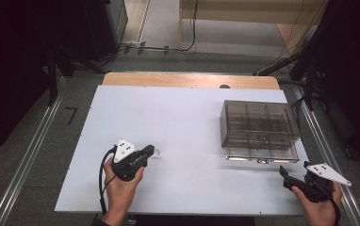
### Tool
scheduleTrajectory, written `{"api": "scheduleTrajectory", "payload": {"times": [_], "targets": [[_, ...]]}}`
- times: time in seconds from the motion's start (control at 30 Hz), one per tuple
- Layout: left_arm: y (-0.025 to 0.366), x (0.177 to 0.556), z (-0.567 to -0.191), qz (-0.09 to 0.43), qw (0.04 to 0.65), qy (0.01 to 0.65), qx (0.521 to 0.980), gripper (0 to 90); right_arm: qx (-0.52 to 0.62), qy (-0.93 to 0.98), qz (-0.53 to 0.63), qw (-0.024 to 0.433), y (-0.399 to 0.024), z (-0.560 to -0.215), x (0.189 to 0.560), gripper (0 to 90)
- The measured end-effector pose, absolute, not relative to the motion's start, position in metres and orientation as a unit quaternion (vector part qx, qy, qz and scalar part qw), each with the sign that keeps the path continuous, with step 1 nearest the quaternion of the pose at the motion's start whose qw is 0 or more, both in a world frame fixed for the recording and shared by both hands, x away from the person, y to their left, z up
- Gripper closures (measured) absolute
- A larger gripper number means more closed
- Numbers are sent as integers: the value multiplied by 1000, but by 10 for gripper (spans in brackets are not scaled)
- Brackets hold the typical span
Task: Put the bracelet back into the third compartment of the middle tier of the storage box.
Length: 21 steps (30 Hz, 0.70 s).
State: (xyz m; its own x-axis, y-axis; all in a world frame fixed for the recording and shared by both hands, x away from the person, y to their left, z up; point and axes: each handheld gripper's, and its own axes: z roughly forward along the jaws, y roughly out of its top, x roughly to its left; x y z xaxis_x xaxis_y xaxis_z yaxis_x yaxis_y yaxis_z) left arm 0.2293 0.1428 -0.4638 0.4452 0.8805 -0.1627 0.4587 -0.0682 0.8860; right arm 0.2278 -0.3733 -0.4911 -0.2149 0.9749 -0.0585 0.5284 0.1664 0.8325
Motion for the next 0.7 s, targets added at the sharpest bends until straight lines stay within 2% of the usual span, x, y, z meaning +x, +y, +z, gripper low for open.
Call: {"api": "scheduleTrajectory", "payload": {"times": [0.7], "targets": [[107, 236, -459, 201, 493, 455, 714, 864, 536, 699, 363, 304, -372, -490, 228, 135]]}}
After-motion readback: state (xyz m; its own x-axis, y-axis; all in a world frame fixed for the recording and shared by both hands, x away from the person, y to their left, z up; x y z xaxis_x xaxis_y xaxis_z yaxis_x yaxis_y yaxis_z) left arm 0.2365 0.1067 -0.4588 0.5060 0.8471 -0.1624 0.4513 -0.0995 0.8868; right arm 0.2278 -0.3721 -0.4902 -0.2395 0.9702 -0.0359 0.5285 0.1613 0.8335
